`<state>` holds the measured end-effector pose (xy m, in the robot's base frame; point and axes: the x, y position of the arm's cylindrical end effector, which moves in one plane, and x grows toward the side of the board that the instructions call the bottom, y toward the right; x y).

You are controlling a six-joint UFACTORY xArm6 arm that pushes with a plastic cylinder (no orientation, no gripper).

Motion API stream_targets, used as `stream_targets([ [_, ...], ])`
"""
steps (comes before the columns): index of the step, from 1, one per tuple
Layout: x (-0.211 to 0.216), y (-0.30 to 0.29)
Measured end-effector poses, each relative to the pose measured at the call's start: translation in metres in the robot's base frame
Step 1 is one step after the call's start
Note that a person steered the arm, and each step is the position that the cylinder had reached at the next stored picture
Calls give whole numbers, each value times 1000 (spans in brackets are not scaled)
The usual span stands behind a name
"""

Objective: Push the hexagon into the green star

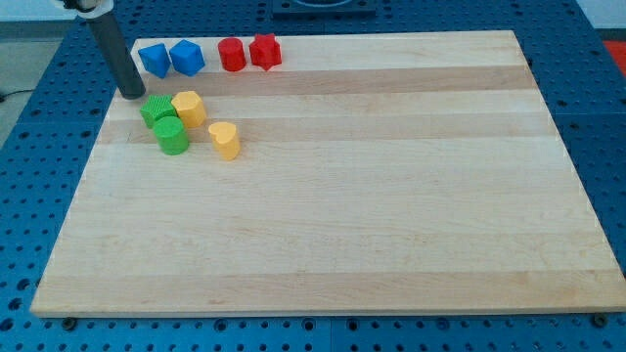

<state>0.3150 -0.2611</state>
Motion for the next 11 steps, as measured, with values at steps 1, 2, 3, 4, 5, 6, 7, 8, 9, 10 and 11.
stream_targets([
  [1,0,72],
  [2,-1,124],
  [3,1,125],
  [4,2,142],
  [5,-10,213],
  [6,-5,228],
  [7,5,173],
  [8,16,121],
  [9,20,79],
  [10,25,58],
  [11,12,57],
])
